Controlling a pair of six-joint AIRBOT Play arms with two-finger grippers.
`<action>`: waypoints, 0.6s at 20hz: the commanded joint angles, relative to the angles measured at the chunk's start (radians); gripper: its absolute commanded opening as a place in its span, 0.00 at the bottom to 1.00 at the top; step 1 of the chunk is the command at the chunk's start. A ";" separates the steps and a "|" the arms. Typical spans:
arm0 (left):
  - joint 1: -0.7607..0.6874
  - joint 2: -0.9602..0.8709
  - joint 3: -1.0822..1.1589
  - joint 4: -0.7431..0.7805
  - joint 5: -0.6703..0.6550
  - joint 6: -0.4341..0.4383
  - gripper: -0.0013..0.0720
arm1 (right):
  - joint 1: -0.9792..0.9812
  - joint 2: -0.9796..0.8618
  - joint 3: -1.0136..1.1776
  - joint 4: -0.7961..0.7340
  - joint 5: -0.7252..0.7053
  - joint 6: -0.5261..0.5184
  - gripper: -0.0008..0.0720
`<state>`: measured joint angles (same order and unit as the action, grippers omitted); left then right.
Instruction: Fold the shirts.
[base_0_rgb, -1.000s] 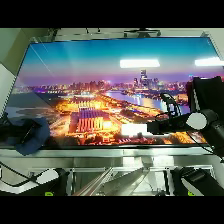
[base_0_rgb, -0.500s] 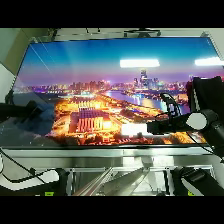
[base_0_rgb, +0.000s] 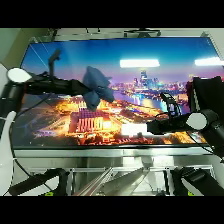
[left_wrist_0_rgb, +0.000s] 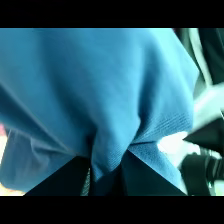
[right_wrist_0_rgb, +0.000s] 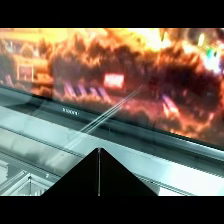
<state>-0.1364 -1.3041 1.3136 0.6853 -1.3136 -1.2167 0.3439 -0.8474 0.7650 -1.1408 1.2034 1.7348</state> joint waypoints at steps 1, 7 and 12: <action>-0.224 -0.076 0.011 0.093 0.059 0.024 0.04 | 0.001 -0.001 0.000 0.000 -0.023 0.000 0.04; -0.325 -0.259 0.014 0.117 0.094 0.019 1.00 | 0.000 0.000 0.000 -0.010 -0.011 -0.024 0.04; -0.139 -0.260 0.116 0.213 -0.085 0.008 1.00 | -0.094 -0.001 0.002 -0.034 -0.026 -0.061 0.44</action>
<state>-0.3588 -1.5513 1.3865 0.8425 -1.3090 -1.1961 0.2993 -0.8478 0.7662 -1.1625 1.1912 1.6974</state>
